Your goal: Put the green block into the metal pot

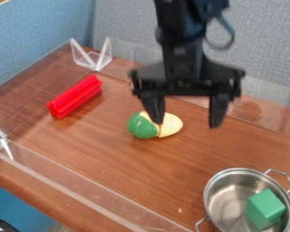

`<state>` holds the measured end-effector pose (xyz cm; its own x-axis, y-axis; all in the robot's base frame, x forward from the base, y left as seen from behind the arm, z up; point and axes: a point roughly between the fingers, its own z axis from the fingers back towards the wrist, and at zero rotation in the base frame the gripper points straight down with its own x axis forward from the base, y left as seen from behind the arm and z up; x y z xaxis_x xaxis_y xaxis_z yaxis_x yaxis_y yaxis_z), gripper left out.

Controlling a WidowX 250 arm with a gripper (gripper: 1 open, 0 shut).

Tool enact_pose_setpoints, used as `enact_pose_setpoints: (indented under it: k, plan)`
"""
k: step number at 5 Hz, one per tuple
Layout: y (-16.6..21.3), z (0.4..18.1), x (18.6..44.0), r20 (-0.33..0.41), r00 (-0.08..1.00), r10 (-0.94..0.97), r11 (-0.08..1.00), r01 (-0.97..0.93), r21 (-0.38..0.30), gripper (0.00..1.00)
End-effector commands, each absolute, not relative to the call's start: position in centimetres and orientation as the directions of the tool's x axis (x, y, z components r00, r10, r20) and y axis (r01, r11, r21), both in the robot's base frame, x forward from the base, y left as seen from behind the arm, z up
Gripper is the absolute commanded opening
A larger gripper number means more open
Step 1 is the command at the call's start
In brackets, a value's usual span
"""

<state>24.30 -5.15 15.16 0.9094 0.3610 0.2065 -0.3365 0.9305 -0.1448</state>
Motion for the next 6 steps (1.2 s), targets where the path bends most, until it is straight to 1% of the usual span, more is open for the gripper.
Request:
enact_pose_setpoints:
  k: [1, 3, 6]
  plan:
    - [-3.2, 17.2, 25.6, 0.243, 0.866, 0.438, 0.897, -0.403, -0.183, 1.00]
    - [-2.6, 14.8, 26.7, 0.220, 0.822, 0.526, 0.850, -0.504, -0.149, 1.00]
    - [-1.2, 9.9, 28.6, 0.189, 0.666, 0.722, 0.688, -0.719, -0.095, 1.00]
